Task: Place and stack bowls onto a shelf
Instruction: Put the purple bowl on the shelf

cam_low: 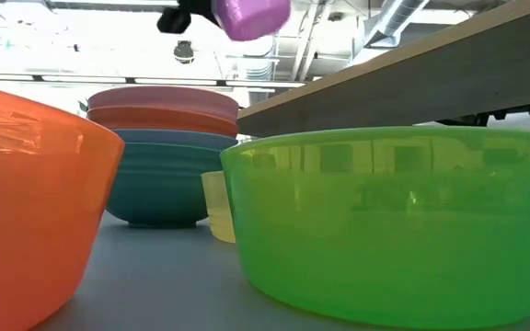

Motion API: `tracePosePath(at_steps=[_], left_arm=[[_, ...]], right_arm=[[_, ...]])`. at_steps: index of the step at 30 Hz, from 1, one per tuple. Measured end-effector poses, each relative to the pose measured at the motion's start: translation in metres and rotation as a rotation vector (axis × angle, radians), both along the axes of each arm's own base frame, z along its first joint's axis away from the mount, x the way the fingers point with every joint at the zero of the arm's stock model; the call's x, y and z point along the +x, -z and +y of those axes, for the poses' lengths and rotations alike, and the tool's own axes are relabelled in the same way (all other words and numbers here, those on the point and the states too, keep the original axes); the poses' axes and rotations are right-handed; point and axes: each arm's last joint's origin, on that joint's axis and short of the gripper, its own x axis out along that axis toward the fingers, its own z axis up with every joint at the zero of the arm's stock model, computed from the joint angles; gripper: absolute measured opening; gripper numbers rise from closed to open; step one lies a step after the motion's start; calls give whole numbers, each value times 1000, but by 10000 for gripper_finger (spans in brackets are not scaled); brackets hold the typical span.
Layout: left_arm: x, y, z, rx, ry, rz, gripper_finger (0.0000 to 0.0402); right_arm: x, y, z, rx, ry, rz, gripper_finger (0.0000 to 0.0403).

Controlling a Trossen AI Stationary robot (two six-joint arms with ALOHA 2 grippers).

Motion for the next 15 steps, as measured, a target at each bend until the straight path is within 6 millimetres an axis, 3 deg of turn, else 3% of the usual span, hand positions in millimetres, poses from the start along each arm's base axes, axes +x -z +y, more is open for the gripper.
tracePosePath(at_steps=[6, 15], left_arm=[[32, 27, 32, 15, 42, 107, 0], [65, 65, 48, 8, 107, 210, 0]], right_arm=[[0, 0, 0, 0, 0, 0, 245], [0, 0, 0, 1, 0, 3, 245]])
